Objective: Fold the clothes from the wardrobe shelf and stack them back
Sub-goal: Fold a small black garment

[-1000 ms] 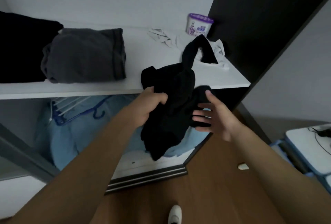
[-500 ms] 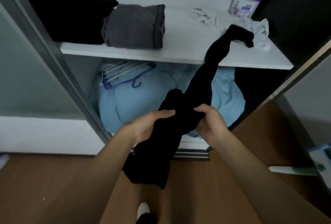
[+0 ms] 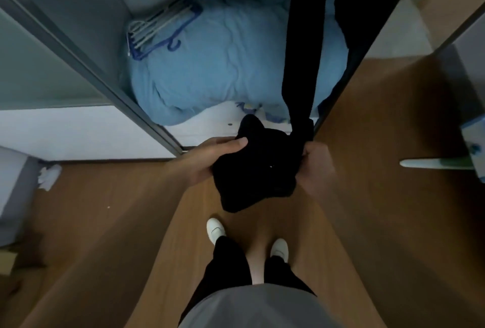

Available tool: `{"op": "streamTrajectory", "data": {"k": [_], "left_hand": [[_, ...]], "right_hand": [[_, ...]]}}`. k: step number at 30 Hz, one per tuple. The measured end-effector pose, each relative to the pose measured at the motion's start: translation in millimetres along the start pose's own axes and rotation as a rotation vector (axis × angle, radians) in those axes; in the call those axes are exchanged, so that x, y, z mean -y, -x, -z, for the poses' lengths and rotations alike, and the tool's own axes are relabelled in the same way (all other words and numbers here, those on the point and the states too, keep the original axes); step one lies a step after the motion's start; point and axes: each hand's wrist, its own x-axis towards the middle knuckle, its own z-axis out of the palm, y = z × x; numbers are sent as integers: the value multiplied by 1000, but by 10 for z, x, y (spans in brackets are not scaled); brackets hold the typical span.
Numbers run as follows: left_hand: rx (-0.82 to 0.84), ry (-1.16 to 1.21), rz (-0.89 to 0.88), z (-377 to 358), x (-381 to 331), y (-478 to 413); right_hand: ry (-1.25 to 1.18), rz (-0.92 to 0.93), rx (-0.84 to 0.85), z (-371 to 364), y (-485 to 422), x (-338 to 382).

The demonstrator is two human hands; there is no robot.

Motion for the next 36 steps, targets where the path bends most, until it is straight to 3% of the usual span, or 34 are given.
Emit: {"op": "streamTrajectory", "data": {"k": [3,6,9,13,15,17,19,21,26,32,36], "left_hand": [[27,121,19,-152,40,27],[57,259,-34,-188,11,64],[27,197,-89,-181,-34,96],[-161,94,-186,-90,-75,154],[-234,23,-255,4,-63,217],[-224,-57,-338,77,-53,305],[-183,-163,-425,90,-69,392],[-128,-301,-494,62,-117,463],[-61,-546,-565,86,-148,577],[-143,-503,-527,324,35,672],[7,-768,-319,623,164,750]], "right_hand": [[-79,8,161,57,243,66],[26,106,310,24,491,210],[132,161,287,-48,657,285],[4,92,129,-135,663,245],[212,118,-28,-116,603,237],[616,203,-77,-79,556,173],[992,279,51,-125,606,68],[1136,330,200,-269,693,-2],[1191,729,365,-771,857,58],[1171,661,369,-930,948,-105],[968,641,356,-894,980,-167]]}}
